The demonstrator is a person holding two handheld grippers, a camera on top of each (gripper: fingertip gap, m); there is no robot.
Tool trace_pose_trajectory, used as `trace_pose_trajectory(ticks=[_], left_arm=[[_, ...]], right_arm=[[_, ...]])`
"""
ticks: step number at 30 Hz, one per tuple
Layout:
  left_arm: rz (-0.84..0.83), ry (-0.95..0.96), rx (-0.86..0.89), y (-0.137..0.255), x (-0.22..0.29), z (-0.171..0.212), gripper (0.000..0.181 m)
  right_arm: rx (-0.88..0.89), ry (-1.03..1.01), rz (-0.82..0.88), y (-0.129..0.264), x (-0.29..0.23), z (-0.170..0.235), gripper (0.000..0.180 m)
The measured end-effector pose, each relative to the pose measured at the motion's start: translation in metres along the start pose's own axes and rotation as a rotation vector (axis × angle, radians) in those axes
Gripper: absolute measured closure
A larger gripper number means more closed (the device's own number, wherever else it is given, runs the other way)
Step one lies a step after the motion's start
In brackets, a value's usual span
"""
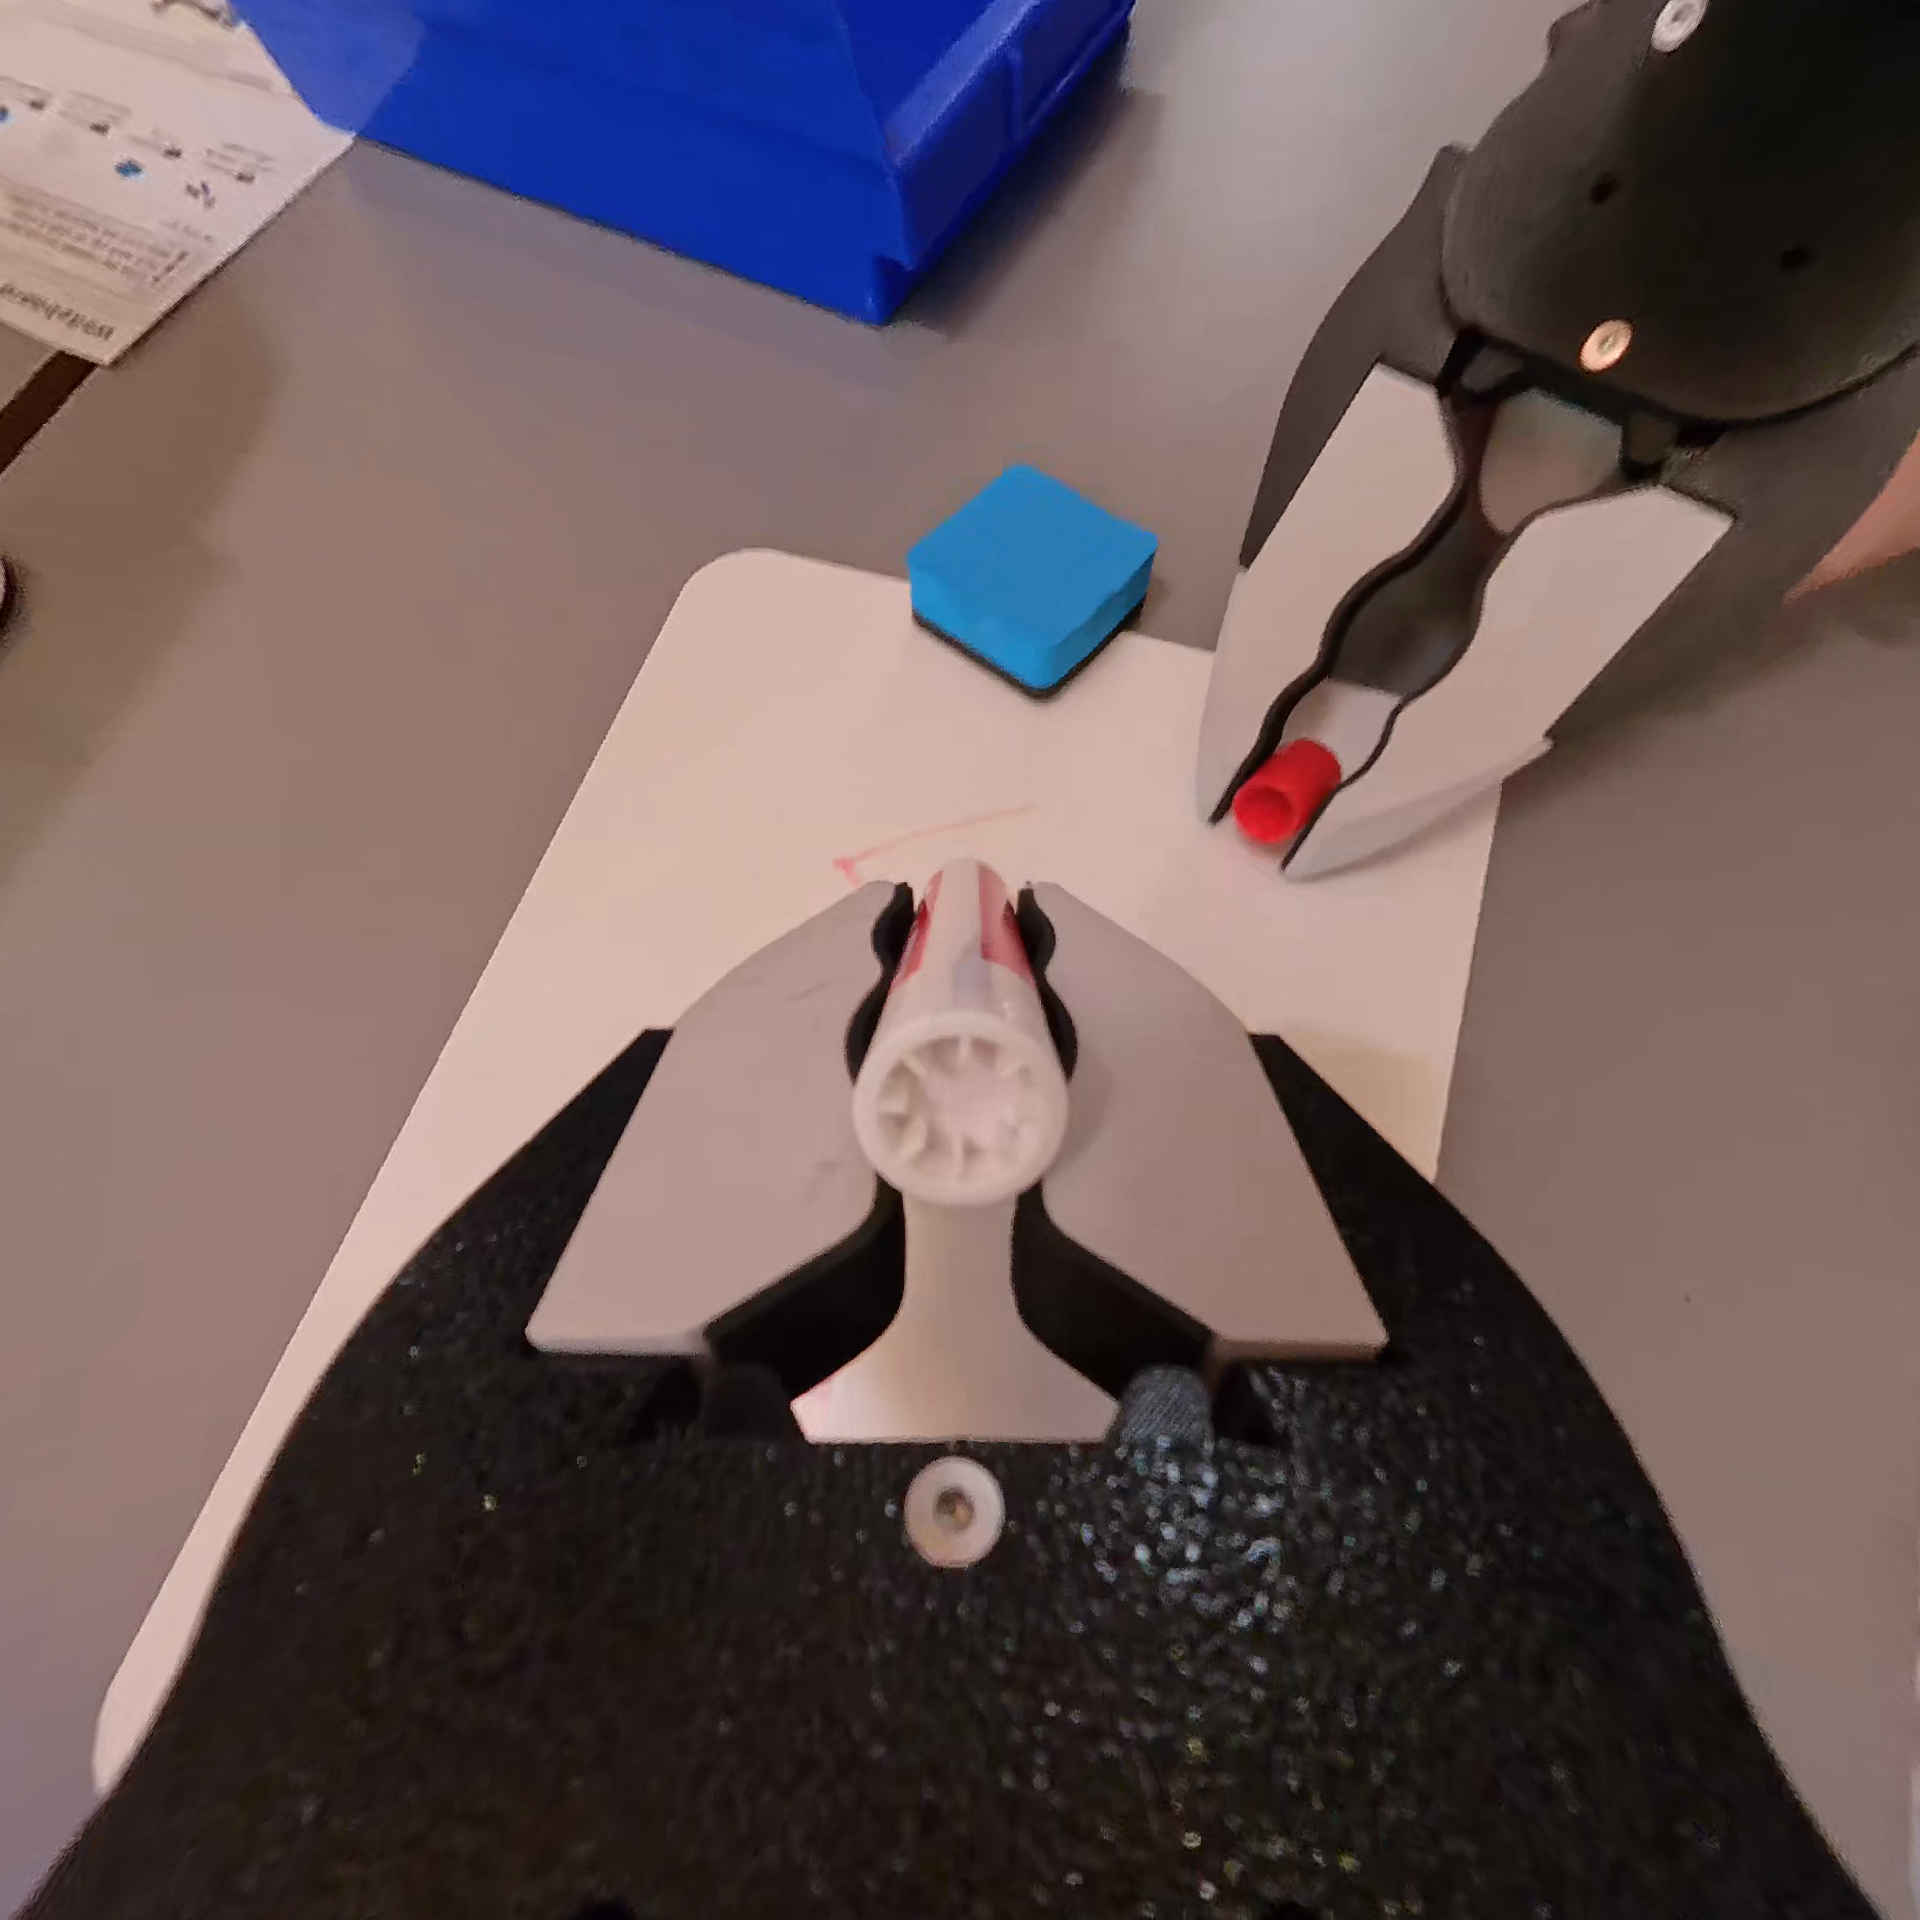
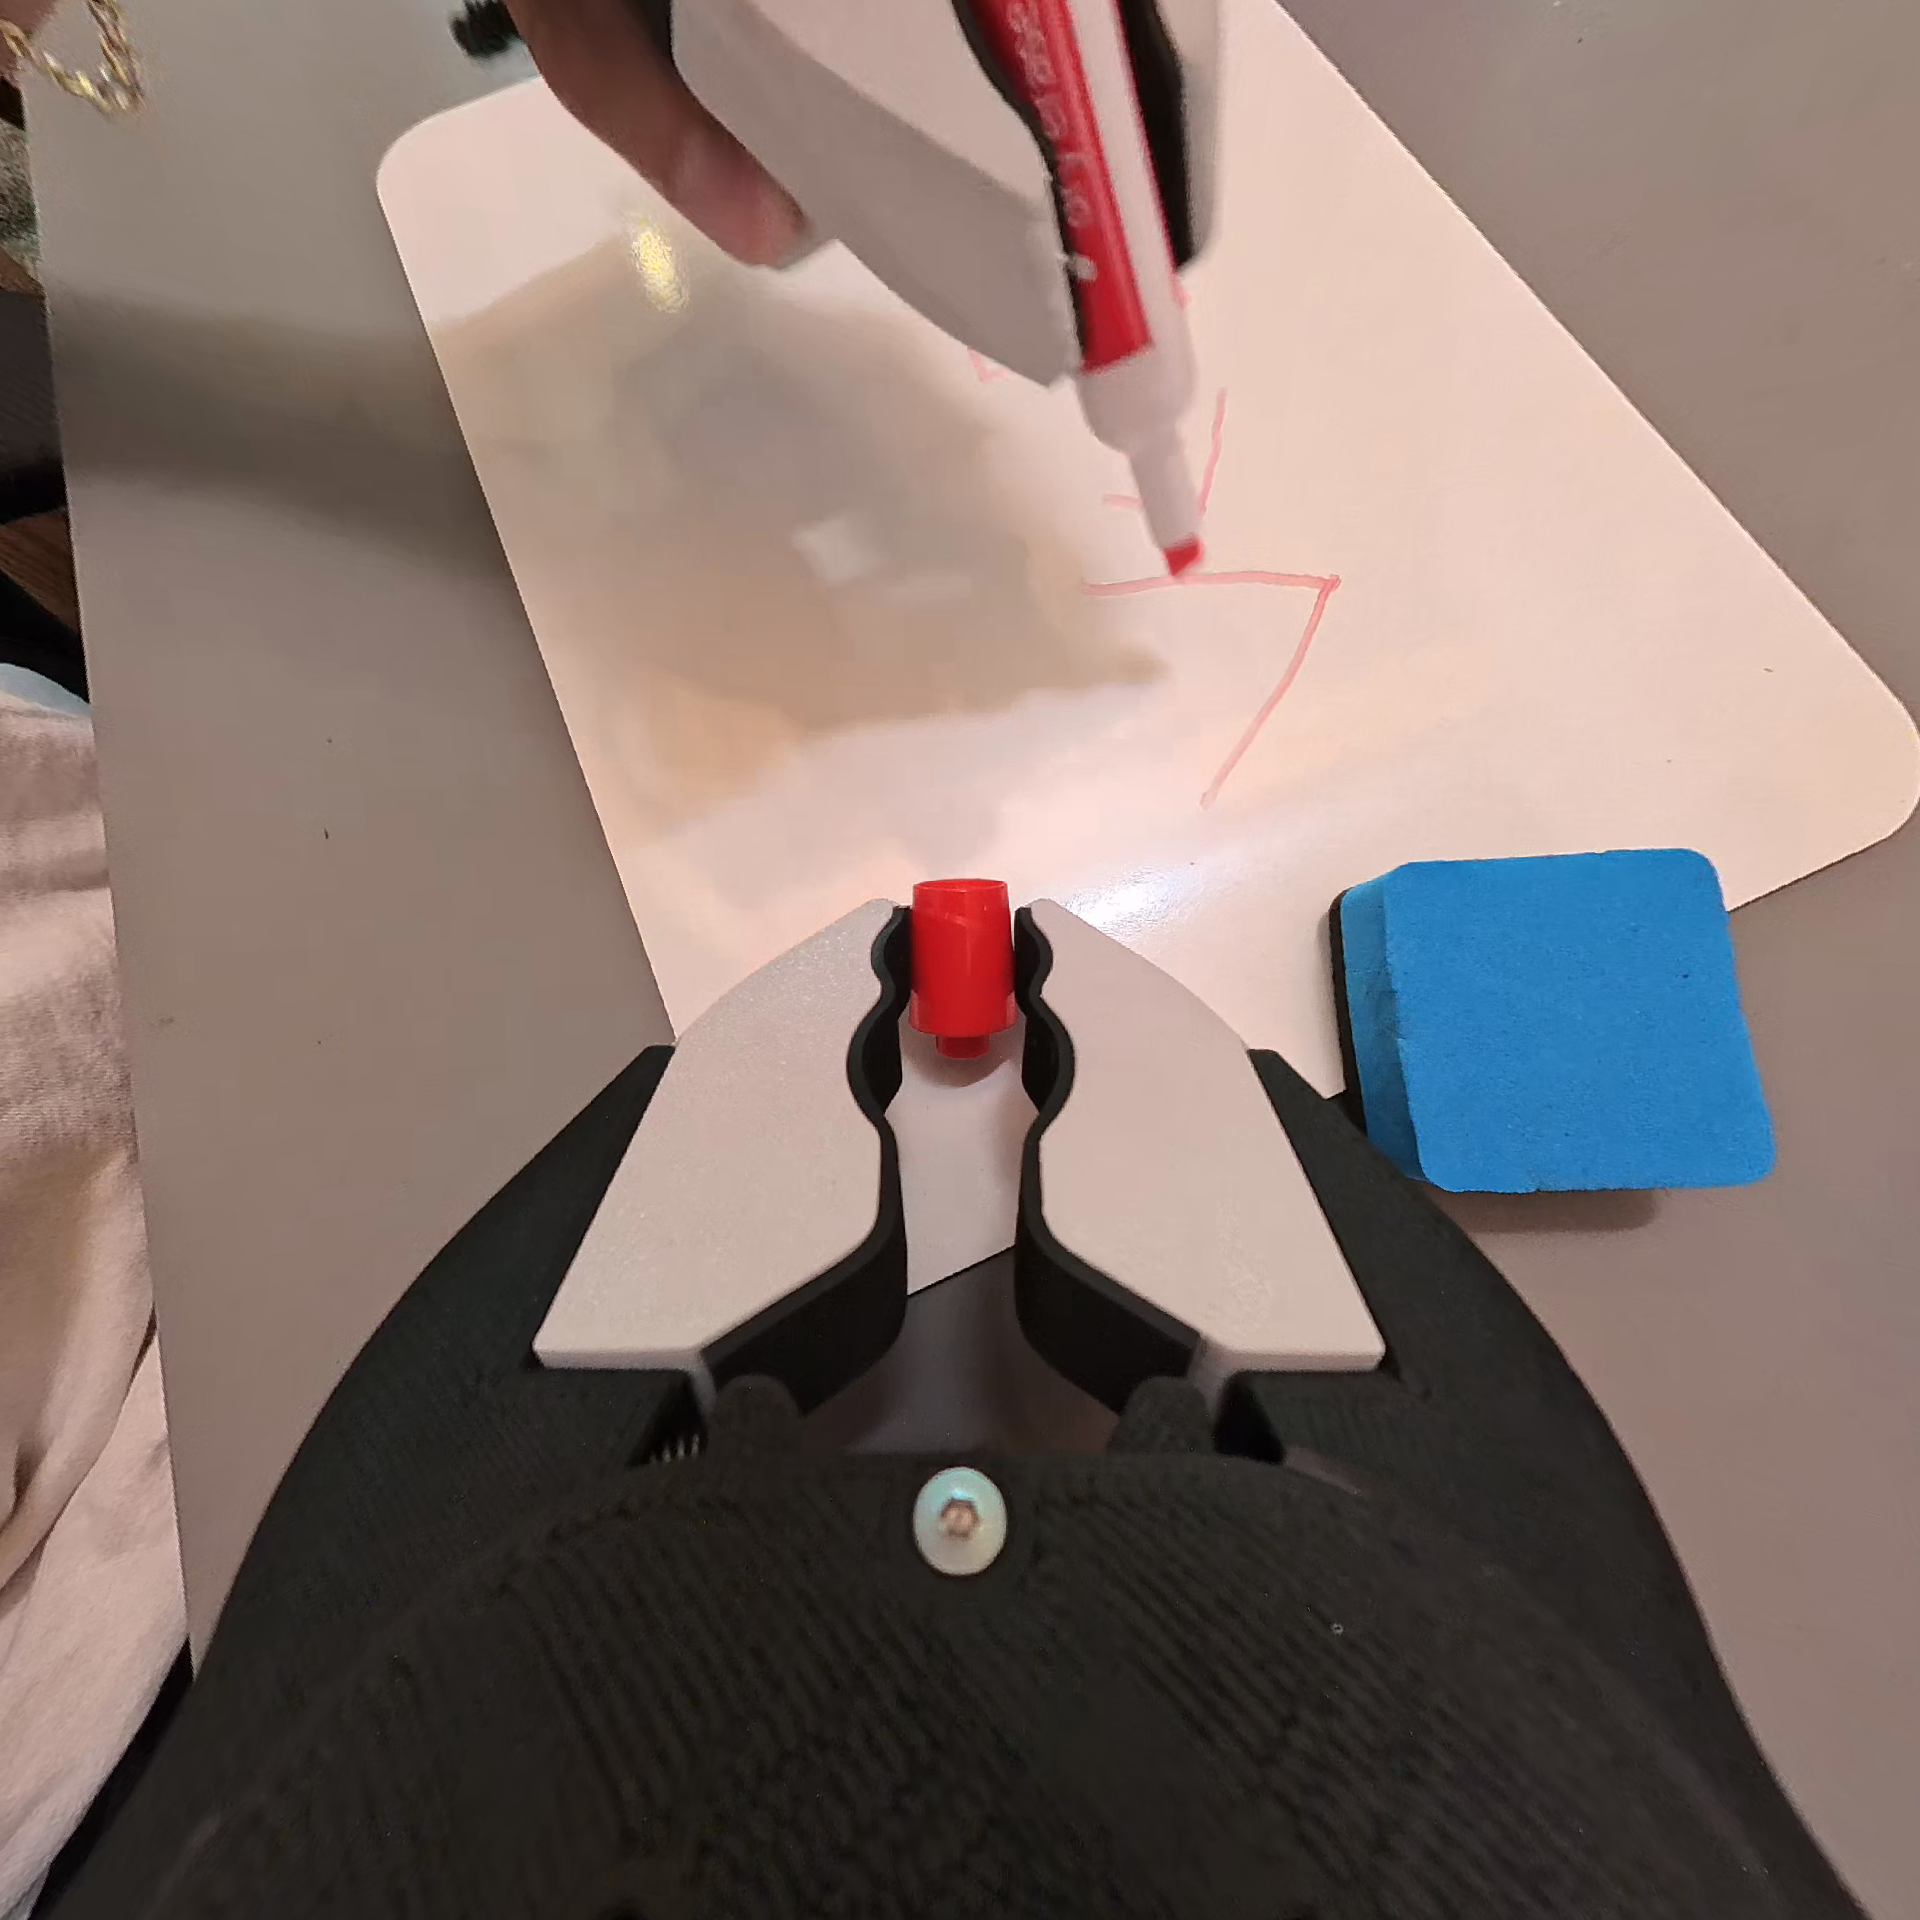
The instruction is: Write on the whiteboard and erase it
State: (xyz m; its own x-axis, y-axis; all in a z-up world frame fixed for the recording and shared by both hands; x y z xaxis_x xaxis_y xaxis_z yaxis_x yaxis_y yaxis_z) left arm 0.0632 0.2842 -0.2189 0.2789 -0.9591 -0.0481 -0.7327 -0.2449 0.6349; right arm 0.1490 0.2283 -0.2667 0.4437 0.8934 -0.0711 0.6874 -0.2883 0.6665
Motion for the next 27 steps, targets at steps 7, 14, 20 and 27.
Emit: trace_pose_trajectory(ticks=[7, 14, 20, 27], left_arm=[[0.011, 0.007, -0.064, 0.006, 0.001, 0.019, 0.162], [0.006, -0.003, -0.09, 0.003, 0.002, 0.022, 0.162], [0.005, -0.025, -0.089, -0.005, 0.005, 0.016, 0.162], [0.045, -0.053, -0.076, -0.025, 0.012, 0.0, 0.162]], right_arm=[[0.0, 0.0, 0.0, 0.0, 0.0, 0.0, 0.16], [0.0, 0.0, 0.0, 0.0, 0.0, 0.0, 0.16], [-0.001, 0.0, 0.0, 0.0, 0.0, 0.0, 0.16], [-0.001, 0.001, 0.0, 0.0, 0.0, 0.0, 0.161]])
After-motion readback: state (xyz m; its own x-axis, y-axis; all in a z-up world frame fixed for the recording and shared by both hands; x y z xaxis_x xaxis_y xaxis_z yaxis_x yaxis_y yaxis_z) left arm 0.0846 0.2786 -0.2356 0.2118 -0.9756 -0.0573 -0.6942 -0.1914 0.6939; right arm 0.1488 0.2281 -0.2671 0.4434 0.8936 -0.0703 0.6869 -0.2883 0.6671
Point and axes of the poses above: each gripper's, where its closed fingertips meet, y back along the fingers, z out of its underside, x = y × z across the jaws, the point moved 3 cm from there along y, back along the fingers
